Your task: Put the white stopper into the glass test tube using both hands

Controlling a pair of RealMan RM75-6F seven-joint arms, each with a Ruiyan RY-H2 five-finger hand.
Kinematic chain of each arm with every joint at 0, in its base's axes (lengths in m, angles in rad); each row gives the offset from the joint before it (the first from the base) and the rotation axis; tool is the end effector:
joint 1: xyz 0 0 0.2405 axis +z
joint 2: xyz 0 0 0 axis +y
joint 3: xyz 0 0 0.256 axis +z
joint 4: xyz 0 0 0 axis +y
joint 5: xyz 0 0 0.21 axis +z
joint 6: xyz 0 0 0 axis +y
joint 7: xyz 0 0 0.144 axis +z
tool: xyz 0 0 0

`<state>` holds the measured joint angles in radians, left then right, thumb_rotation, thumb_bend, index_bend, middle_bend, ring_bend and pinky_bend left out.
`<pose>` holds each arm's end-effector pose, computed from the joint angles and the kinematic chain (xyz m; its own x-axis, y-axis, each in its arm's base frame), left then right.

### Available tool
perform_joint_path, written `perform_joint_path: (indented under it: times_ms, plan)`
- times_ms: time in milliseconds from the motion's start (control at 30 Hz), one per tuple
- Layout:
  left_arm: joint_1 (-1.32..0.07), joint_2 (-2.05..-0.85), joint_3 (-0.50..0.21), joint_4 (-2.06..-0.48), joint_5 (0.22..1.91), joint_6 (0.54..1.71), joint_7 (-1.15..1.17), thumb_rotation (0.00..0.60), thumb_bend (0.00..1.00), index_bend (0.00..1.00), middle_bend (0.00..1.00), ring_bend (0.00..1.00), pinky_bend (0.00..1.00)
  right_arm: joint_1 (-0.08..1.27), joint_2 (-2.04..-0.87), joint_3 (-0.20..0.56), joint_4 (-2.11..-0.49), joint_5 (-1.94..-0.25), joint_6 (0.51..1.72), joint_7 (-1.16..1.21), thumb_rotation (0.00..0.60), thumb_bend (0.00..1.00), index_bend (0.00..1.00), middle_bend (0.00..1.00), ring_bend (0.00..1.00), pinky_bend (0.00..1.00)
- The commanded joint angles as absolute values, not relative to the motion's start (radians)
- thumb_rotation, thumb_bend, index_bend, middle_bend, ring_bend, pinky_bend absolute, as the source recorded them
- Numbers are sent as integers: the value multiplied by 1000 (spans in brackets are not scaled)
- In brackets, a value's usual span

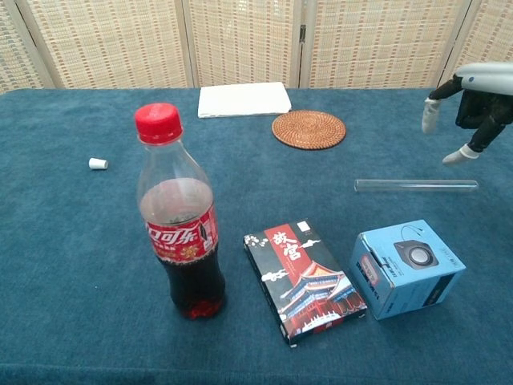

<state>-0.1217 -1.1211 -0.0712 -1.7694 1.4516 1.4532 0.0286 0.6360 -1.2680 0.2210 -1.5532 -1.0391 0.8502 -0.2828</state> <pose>-0.2774 0.1928 0.1458 0.2674 0.0178 0.9634 0.9635 -0.0138 -0.2672 -0.2154 -0.3550 0.0712 0.4575 -0.2992 0.8374 -0.8883 -0.1963 0.4152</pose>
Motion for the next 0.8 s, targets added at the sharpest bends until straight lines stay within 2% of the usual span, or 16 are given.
perform_joint_path:
  times_ms: [33, 400, 800]
  plan:
    - [-123, -1122, -70, -1768, 1453, 1452, 29, 600, 321, 205, 57, 40, 0, 658, -1304, 210, -1512, -1018, 836, -300, 600, 113, 410, 1000, 1000, 1000]
    - [-124, -1128, -66, -1763, 1456, 1450, 27, 600, 321, 203, 57, 40, 0, 717, -1400, 180, -1377, -958, 783, -335, 600, 202, 410, 1000, 1000, 1000]
    - [-121, -1128, -64, -1754, 1449, 1449, 22, 600, 320, 198, 57, 39, 0, 763, -1485, 160, -1250, -917, 728, -339, 600, 231, 445, 1000, 1000, 1000]
